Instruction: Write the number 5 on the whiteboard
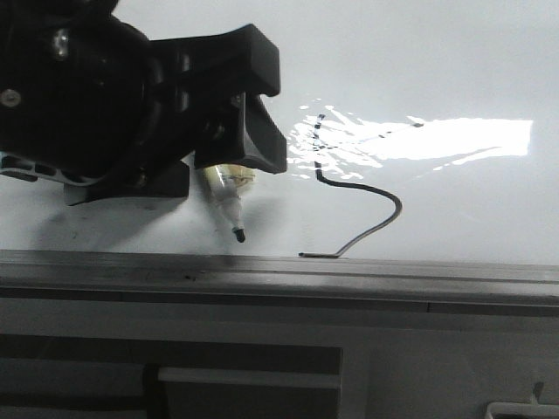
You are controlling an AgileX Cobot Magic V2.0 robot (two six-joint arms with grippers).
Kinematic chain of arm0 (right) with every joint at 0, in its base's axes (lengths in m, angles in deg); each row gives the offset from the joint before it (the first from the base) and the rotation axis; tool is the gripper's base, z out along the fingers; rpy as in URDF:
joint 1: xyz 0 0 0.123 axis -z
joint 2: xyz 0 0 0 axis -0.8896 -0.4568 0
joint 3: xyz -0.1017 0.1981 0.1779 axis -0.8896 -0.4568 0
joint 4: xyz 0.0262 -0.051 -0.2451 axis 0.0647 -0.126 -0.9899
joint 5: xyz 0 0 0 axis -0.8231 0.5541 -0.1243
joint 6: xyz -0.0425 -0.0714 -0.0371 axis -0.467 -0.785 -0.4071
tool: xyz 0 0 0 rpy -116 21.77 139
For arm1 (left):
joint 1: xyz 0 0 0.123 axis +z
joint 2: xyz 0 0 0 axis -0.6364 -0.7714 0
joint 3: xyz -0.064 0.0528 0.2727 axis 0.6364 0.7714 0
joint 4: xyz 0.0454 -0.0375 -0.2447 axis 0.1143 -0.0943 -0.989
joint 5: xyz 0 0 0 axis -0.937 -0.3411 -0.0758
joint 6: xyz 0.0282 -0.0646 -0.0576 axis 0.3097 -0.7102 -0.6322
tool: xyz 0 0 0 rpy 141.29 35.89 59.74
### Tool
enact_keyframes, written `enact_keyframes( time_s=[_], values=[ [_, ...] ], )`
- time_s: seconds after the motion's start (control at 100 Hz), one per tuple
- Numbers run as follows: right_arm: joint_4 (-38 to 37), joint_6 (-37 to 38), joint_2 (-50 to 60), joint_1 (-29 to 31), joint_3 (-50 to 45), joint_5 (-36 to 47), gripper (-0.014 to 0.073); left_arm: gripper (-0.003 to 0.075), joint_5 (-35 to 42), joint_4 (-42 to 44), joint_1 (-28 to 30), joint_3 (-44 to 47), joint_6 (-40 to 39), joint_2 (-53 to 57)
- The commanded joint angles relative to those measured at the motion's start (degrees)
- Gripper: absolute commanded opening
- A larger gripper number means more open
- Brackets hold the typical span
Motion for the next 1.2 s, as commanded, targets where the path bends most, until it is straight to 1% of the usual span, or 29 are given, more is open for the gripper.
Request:
enact_keyframes(
  time_s=[0.0, 0.13, 0.24, 0.31, 0.36, 0.43, 0.48, 0.5, 0.54, 0.55, 0.57, 0.58, 0.59, 0.62, 0.64, 0.69, 0.74, 0.77, 0.87, 0.98, 1.191],
  values=[
    [1.38, 0.01, 0.27, 0.38, 1.45, 3.26, -0.0063, 0.0580, 8.33, -1.34, 0.87, 0.02, -0.09, 1.17],
    [1.38, 0.01, 0.36, 0.38, 1.45, 3.26, -0.0063, 0.0579, 8.46, -0.79, -1.81, 0.02, 0.19, 6.91],
    [1.38, 0.01, 1.15, 0.38, 1.45, 3.26, -0.0063, 0.0577, 8.71, 2.44, -4.74, 0.02, 1.27, 14.04],
    [1.38, 0.01, 2.18, 0.38, 1.45, 3.67, -0.0063, 0.0558, 10.07, 2.89, -6.46, 0.02, 4.53, 18.75],
    [1.26, 0.01, 3.17, 0.38, 1.45, 3.56, -0.0063, 0.0524, 10.51, 2.74, -7.27, 0.25, 8.02, 22.14],
    [0.19, 0.01, 5.15, 0.38, 0.97, 3.56, -0.0063, 0.0437, 11.11, 1.05, -7.38, 1.09, 13.91, 26.95],
    [-1.06, 0.01, 6.95, 0.38, -0.01, 3.56, -0.0063, 0.0335, 12.12, -1.12, -7.38, 2.35, 20.35, 30.36],
    [-1.48, 0.01, 7.87, 0.38, -0.60, 3.46, -0.0062, 0.0306, 12.52, -2.30, -7.38, 2.76, 22.15, 31.97],
    [-2.69, 0.01, 10.03, 0.38, -2.14, 3.46, -0.0062, 0.0212, 13.31, -4.91, -7.38, 4.22, 27.76, 35.30],
    [-2.90, 0.14, 10.43, 0.38, -2.44, 3.46, -0.0061, 0.0179, 13.34, -5.38, -7.38, 4.79, 29.64, 35.86],
    [-3.68, 0.45, 11.69, 0.38, -3.40, 3.57, -0.0060, 0.0145, 13.47, -6.88, -7.38, 5.41, 31.51, 37.57],
    [-4.17, 0.73, 12.12, 0.38, -3.75, 3.57, -0.0060, 0.0112, 13.47, -7.38, -7.38, 6.03, 33.30, 38.15],
    [-4.45, 0.94, 13.01, 0.38, -4.46, 3.57, -0.0060, 0.0095, 13.47, -8.40, -7.38, 6.35, 34.17, 39.33],
    [-5.95, 2.55, 14.93, 0.38, -5.94, 3.69, -0.0060, 0.0012, 13.47, -10.65, -7.38, 8.04, 38.34, 41.66],
    [-7.43, 4.22, 16.45, 0.38, -7.13, 3.69, -0.0060, -0.0020, 13.47, -12.33, -7.38, 8.76, 39.83, 43.42],
    [-11.49, 8.92, 20.23, 0.47, -10.03, 3.69, -0.0060, -0.0020, 13.47, -15.94, -7.38, 11.68, 43.81, 47.38],
    [-16.03, 14.17, 24.23, 0.47, -13.00, 3.09, -0.0060, -0.0020, 13.52, -18.78, -7.38, 14.18, 44.14, 51.16],
    [-17.54, 15.88, 27.08, 0.47, -14.64, 2.67, -0.0060, -0.0020, 13.52, -19.95, -7.38, 15.56, 44.14, 53.14],
    [-18.23, 16.05, 34.25, 0.47, -19.57, -0.23, -0.0062, -0.0020, 12.74, -22.01, -7.38, 19.37, 44.14, 59.29],
    [-18.23, 16.05, 39.91, 0.47, -22.53, -0.61, -0.0064, -0.0020, 10.63, -22.41, -7.38, 21.51, 44.14, 63.05],
    [-18.24, 16.05, 40.08, 0.35, -24.38, -0.61, -0.0064, -0.0020, 9.90, -22.33, -7.38, 22.25, 44.14, 64.45]
  ],
)
